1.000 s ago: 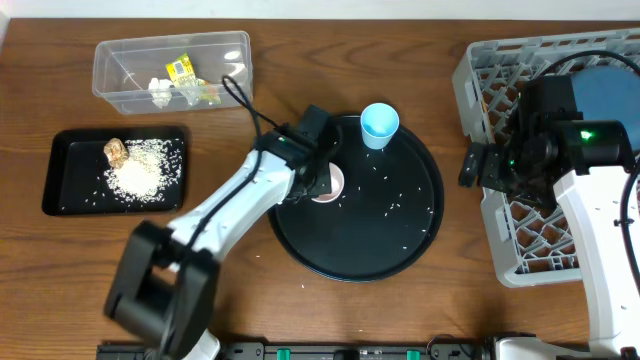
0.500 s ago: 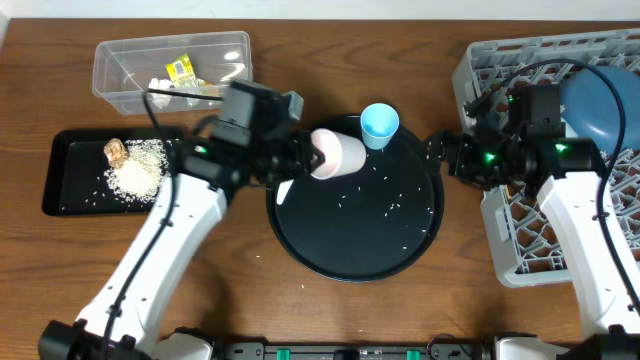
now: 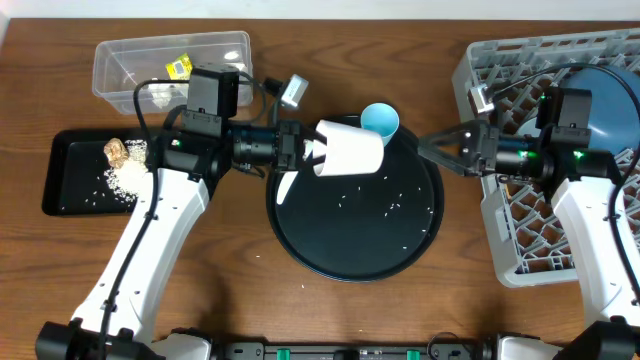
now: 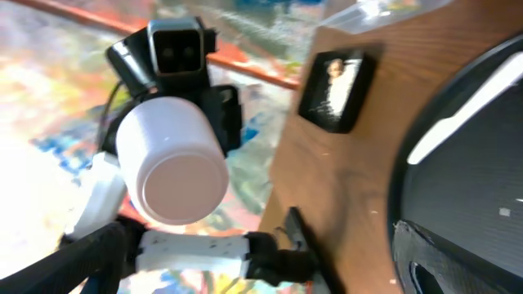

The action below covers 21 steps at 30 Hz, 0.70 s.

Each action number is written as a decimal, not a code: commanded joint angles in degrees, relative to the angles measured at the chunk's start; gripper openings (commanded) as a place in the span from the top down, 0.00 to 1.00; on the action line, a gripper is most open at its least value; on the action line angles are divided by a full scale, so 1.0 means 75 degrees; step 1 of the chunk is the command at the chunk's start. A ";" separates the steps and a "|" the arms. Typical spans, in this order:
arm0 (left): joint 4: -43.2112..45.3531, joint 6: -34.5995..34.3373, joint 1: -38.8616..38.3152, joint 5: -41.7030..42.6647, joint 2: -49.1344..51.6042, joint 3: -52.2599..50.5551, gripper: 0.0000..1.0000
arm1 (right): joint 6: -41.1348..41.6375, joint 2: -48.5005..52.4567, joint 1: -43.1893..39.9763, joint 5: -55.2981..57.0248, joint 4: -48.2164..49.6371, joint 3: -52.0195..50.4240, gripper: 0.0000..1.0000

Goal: Sort waste into correct bins and load items into the dishwasher rack
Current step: 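Lift the pink cup with the left gripper toward the right gripper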

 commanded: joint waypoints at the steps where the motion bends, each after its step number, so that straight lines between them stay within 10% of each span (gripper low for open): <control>1: 0.0458 -0.0323 -0.0114 0.0440 0.0047 0.0117 0.94 | 0.0493 0.0041 -0.0052 -0.0787 0.0236 -0.0055 0.01; 21: 0.4459 -0.3657 -0.0813 -0.0358 0.1183 0.0117 0.94 | 0.6341 0.0035 0.0262 -0.0702 0.5590 -0.0055 0.01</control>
